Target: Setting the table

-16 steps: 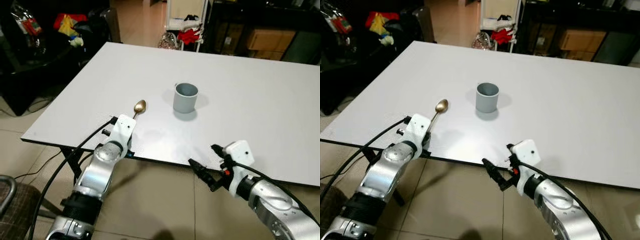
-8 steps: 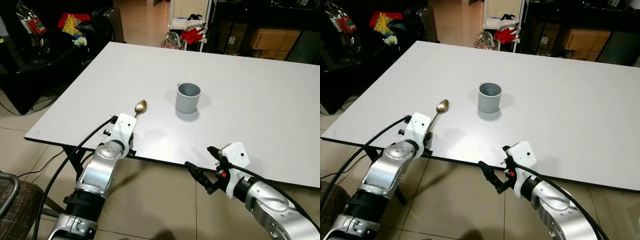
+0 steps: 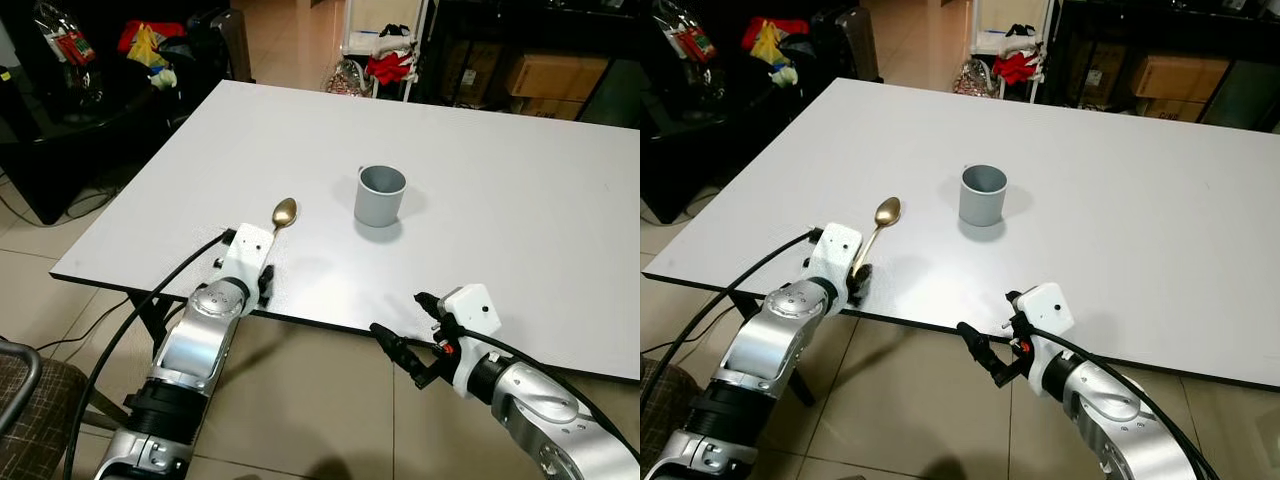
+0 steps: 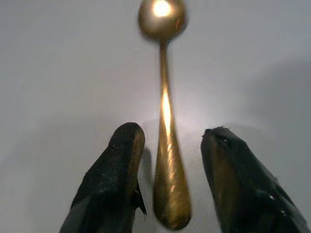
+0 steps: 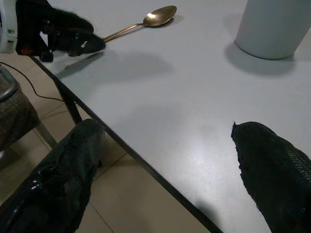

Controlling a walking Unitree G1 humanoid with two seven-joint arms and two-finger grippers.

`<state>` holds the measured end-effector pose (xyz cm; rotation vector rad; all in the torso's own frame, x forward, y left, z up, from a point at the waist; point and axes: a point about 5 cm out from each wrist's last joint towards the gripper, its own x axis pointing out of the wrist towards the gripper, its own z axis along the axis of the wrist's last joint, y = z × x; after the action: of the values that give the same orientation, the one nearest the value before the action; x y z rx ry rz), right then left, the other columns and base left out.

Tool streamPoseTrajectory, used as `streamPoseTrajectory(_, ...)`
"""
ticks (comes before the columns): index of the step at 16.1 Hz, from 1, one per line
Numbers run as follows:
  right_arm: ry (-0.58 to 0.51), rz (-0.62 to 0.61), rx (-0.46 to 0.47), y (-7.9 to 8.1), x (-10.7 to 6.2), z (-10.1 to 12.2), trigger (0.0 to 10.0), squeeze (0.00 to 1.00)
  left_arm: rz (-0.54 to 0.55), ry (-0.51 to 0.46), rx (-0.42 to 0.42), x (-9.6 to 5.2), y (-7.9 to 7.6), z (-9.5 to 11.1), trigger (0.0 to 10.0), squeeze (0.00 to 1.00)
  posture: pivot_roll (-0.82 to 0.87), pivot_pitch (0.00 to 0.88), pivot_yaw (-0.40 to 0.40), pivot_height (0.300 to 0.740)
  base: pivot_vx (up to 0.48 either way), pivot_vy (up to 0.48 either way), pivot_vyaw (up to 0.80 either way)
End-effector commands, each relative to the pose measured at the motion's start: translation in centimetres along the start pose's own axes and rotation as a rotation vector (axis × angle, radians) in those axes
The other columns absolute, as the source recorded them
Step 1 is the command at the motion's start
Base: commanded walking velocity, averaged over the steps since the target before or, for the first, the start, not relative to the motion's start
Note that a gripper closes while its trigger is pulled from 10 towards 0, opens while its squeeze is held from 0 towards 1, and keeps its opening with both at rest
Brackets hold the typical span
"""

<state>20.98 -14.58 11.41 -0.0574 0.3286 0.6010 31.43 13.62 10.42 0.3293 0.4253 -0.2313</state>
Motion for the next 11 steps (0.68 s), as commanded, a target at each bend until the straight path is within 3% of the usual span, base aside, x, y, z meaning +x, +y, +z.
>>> streamPoseTrajectory(1, -0.057, -0.017, -0.009, -0.5, -0.4, 1.3, 10.0, 0.0, 0.0, -0.103, 0.014, -0.6, 0.4, 1.7, 10.0, 1.0, -0.07, 0.0, 0.002, 0.74, 0.0, 0.0, 0.0)
streamPoseTrajectory(2, -0.081, -0.034, -0.003, -0.6, -0.6, 1.7, 10.0, 0.0, 0.007, -0.19, -0.006, -1.1, 0.8, 2.8, 10.0, 0.73, -0.07, 0.0, 0.001, 0.74, 0.0, 0.0, 0.0)
streamPoseTrajectory(3, -0.106, -0.051, 0.004, -0.8, -0.7, 2.2, 10.0, 0.0, 0.019, -0.272, -0.058, -1.8, 1.3, 4.0, 10.0, 0.0, -0.06, 0.0, 0.001, 0.74, 0.0, 0.0, 0.0)
streamPoseTrajectory(5, -0.122, -0.069, 0.01, -0.5, -0.8, 2.3, 10.0, 0.0, 0.012, -0.351, -0.071, -3.0, 1.8, 4.9, 10.0, 0.0, -0.06, 0.0, 0.011, 0.74, 0.0, 0.0, 0.0)
streamPoseTrajectory(7, -0.148, -0.186, 0.006, -0.7, -0.9, 2.2, 10.0, 0.0, 0.0, -0.392, -0.108, -4.5, 2.1, 4.6, 10.0, 0.0, -0.08, 0.0, 0.021, 0.74, 0.0, 0.0, 0.0)
streamPoseTrajectory(8, -0.176, -0.38, -0.013, -1.5, -1.0, 2.3, 10.0, 0.0, 0.031, -0.412, -0.151, -5.4, 2.3, 3.4, 10.0, 0.0, -0.09, 0.0, 0.015, 0.74, 0.0, 0.0, 0.0)
streamPoseTrajectory(11, -0.164, -0.456, 0.052, -2.1, -0.6, 1.7, 10.0, 0.0, 0.066, -0.407, -0.122, -5.4, 2.2, 2.9, 10.0, 0.0, -0.08, 0.0, 0.005, 0.74, 0.0, 0.0, 0.0)
